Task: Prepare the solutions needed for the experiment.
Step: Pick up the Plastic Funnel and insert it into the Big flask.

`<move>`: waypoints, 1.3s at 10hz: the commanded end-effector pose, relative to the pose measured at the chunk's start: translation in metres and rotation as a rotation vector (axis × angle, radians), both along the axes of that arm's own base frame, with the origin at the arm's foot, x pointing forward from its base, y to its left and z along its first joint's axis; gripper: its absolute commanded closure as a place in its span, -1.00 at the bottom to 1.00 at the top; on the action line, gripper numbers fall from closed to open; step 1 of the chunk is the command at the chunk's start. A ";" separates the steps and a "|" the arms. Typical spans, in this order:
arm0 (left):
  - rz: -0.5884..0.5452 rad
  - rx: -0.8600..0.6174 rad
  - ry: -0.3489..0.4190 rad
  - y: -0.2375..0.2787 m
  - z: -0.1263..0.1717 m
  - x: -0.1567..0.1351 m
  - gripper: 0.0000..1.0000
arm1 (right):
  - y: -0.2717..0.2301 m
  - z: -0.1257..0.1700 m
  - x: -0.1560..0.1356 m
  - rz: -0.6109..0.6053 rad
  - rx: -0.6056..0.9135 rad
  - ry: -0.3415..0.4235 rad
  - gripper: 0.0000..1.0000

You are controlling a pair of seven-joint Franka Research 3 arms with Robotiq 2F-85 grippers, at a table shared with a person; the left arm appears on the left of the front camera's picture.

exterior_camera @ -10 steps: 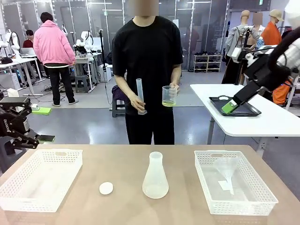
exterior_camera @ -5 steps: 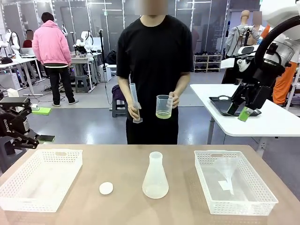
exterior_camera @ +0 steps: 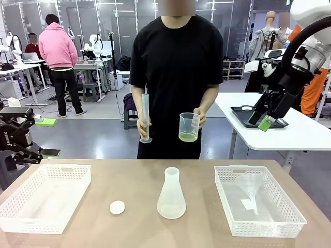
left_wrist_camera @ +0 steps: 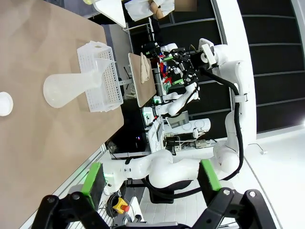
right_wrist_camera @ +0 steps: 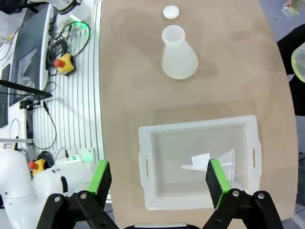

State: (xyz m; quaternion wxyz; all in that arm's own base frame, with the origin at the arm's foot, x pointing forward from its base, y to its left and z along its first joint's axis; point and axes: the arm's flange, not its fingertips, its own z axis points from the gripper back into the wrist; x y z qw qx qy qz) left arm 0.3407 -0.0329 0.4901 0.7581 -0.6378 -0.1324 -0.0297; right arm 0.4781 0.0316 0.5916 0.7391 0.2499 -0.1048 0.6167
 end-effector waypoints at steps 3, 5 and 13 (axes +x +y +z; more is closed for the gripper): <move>-0.004 -0.020 -0.003 -0.002 0.003 0.001 -1.00 | -0.007 -0.046 0.057 -0.009 -0.190 -0.066 -1.00; -0.004 -0.020 -0.003 -0.002 0.003 0.001 -1.00 | -0.010 -0.084 0.074 0.026 -0.284 -0.031 -1.00; -0.004 -0.020 -0.003 -0.002 0.003 0.001 -1.00 | -0.010 -0.131 0.086 0.035 -0.347 -0.027 -1.00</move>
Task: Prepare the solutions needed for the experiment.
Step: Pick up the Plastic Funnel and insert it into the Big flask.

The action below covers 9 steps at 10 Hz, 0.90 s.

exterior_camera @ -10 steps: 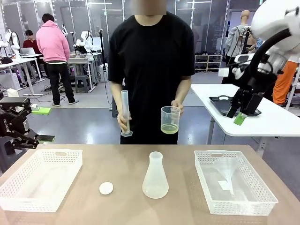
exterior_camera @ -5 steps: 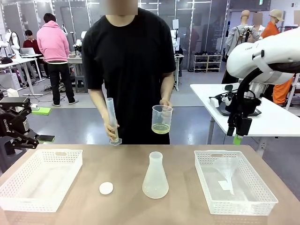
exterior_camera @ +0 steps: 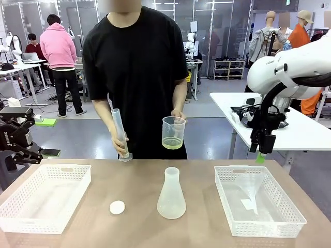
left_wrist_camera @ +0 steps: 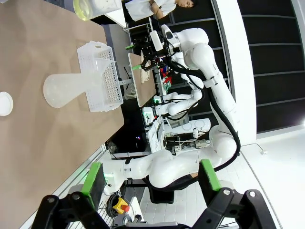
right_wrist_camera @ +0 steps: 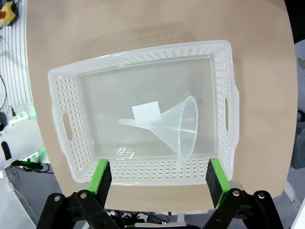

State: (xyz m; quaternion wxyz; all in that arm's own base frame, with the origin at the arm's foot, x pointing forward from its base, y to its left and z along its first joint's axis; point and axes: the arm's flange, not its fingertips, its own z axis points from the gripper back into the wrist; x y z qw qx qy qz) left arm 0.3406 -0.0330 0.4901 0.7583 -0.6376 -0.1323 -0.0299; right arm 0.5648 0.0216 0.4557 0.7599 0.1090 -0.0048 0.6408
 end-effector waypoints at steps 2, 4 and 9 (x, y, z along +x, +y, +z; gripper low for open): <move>-0.003 -0.021 -0.003 -0.002 0.002 0.001 -1.00 | 0.000 0.005 -0.001 0.003 0.002 0.008 -1.00; -0.003 -0.021 -0.003 -0.002 0.002 0.001 -1.00 | 0.001 -0.007 0.000 0.034 -0.046 -0.003 -1.00; -0.003 -0.021 -0.003 -0.002 0.002 0.001 -1.00 | 0.008 -0.059 -0.007 0.069 -0.073 -0.004 -1.00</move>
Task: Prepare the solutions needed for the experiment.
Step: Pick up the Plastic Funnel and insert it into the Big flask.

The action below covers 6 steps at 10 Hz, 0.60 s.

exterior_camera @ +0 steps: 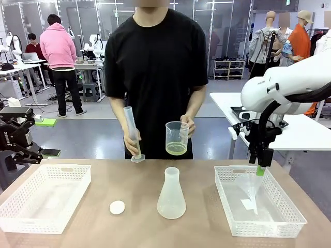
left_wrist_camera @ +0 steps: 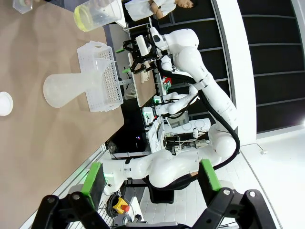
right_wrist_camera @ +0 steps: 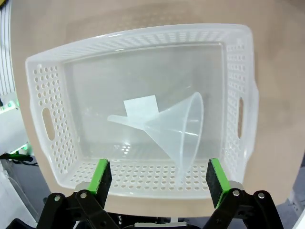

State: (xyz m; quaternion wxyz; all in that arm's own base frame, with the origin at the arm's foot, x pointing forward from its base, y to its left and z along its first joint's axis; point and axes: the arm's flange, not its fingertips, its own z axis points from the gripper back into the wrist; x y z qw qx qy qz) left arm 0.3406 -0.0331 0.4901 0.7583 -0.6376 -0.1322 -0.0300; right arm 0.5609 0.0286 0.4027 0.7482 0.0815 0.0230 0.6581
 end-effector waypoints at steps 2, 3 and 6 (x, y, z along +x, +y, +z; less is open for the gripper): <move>-0.003 -0.021 -0.003 -0.002 0.003 0.001 -1.00 | 0.003 -0.023 -0.006 0.031 0.007 0.018 -1.00; -0.003 -0.021 -0.003 -0.002 0.003 0.001 -1.00 | 0.004 -0.030 -0.006 0.032 0.010 0.039 -1.00; -0.003 -0.021 -0.003 -0.002 0.003 0.001 -1.00 | 0.003 -0.046 -0.001 0.055 0.013 0.039 -1.00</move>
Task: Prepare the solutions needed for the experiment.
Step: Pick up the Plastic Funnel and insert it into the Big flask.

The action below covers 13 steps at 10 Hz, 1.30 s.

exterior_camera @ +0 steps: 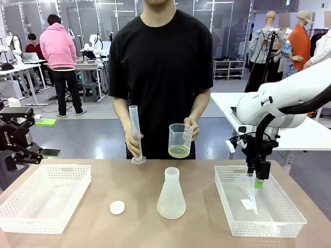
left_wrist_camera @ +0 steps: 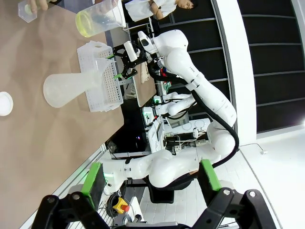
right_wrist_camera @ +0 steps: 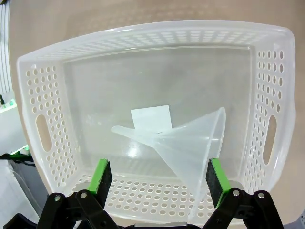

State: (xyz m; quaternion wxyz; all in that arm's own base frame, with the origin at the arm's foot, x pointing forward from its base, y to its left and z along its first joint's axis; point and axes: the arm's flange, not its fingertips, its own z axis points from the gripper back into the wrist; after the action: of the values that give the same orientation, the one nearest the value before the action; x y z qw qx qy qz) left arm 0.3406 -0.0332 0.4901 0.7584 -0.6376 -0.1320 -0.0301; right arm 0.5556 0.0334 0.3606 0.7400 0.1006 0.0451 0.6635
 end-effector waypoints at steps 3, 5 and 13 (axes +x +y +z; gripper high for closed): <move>-0.003 -0.021 -0.003 -0.002 0.003 0.001 -1.00 | -0.002 -0.011 0.008 0.046 0.055 0.081 -1.00; -0.003 -0.021 -0.003 -0.002 0.003 0.001 -1.00 | -0.006 -0.010 0.014 0.044 0.062 0.089 -0.87; -0.003 -0.021 -0.003 -0.002 0.003 0.001 -1.00 | -0.012 -0.011 0.050 0.055 0.065 0.180 0.41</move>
State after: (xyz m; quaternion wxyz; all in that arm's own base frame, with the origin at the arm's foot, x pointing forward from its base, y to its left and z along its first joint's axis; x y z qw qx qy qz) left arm 0.3406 -0.0332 0.4901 0.7584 -0.6375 -0.1320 -0.0301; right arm 0.5976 0.0220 0.3443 0.7163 0.1745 0.0943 0.6690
